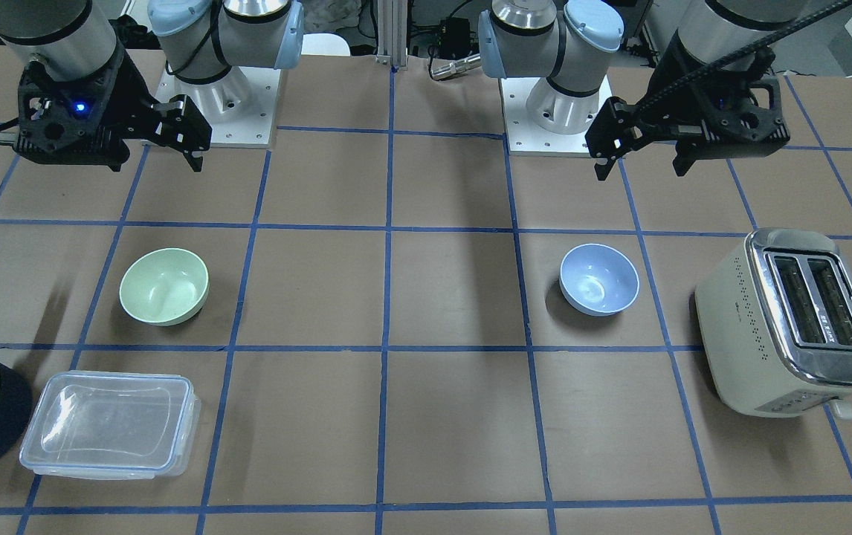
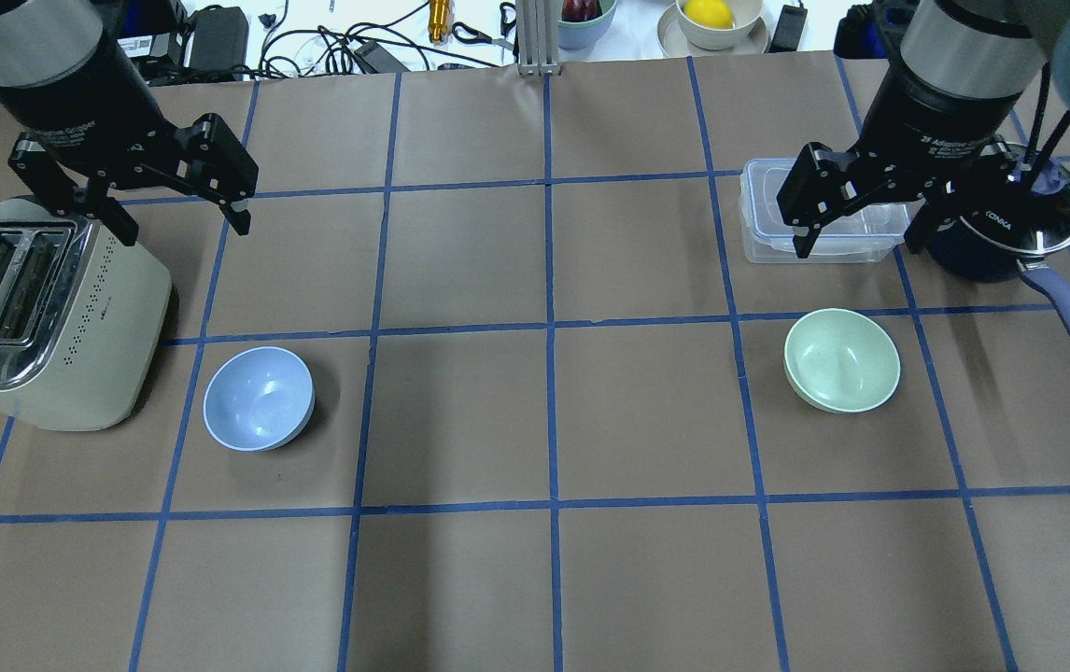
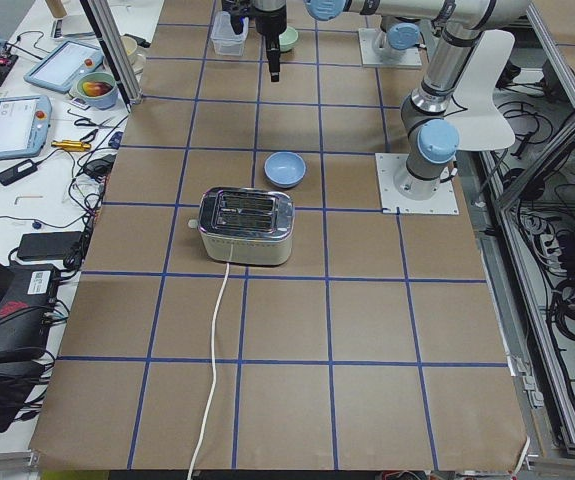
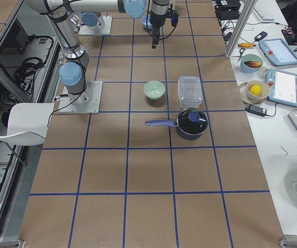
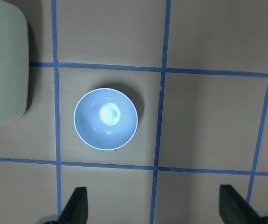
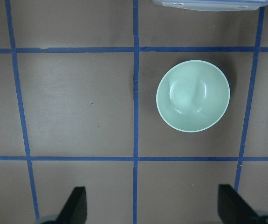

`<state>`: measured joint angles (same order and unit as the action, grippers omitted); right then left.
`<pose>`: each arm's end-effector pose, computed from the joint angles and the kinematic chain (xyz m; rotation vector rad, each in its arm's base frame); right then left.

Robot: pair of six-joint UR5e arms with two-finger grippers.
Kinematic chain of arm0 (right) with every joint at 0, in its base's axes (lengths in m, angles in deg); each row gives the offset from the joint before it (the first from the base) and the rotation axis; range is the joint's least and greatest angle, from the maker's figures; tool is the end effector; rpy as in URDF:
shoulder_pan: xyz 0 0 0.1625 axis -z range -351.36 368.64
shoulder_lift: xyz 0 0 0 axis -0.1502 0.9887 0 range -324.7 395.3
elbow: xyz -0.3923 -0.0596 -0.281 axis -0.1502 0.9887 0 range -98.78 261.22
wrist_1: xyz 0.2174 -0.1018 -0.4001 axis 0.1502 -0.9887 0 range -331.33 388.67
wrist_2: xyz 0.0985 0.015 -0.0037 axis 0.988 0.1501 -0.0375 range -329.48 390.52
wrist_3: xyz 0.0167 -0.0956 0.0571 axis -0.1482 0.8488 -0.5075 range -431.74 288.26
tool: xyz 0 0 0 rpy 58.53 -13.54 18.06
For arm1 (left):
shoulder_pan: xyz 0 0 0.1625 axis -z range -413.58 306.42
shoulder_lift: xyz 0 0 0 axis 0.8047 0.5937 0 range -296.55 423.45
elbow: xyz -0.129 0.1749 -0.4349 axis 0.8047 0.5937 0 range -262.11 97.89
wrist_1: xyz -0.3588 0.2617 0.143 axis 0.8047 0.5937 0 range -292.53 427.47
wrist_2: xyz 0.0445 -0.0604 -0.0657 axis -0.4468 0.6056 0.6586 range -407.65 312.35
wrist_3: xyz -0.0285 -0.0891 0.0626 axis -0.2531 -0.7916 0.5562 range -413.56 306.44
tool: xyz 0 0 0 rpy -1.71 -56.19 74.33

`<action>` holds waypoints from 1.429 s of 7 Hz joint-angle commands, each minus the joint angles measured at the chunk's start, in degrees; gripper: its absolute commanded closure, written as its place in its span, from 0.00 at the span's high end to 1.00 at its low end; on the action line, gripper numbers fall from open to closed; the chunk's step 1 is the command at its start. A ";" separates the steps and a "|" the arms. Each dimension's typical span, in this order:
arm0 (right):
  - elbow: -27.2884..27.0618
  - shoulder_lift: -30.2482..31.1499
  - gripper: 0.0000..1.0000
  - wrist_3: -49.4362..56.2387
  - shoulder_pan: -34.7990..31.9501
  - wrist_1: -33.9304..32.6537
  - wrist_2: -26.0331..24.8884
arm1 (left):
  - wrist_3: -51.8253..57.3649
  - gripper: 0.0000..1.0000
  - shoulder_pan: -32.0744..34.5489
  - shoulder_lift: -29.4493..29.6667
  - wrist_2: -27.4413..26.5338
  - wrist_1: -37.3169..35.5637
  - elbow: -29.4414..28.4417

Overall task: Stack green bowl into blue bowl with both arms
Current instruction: 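Lower the left gripper toward the blue bowl while the right nears the green bowl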

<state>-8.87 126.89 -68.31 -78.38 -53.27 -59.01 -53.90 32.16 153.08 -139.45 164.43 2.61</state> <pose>0.1070 -0.5260 0.5370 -0.0114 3.1220 0.1780 -0.0894 -0.5471 0.5779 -0.1243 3.1083 0.0371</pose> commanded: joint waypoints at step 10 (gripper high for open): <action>-1.57 -9.11 1.00 18.60 18.09 -8.98 0.49 | 3.41 1.00 2.15 2.22 -1.11 -35.37 33.96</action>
<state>-9.42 121.33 -55.16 -63.58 -57.84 -58.85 -50.71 34.64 154.85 -140.58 139.25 27.42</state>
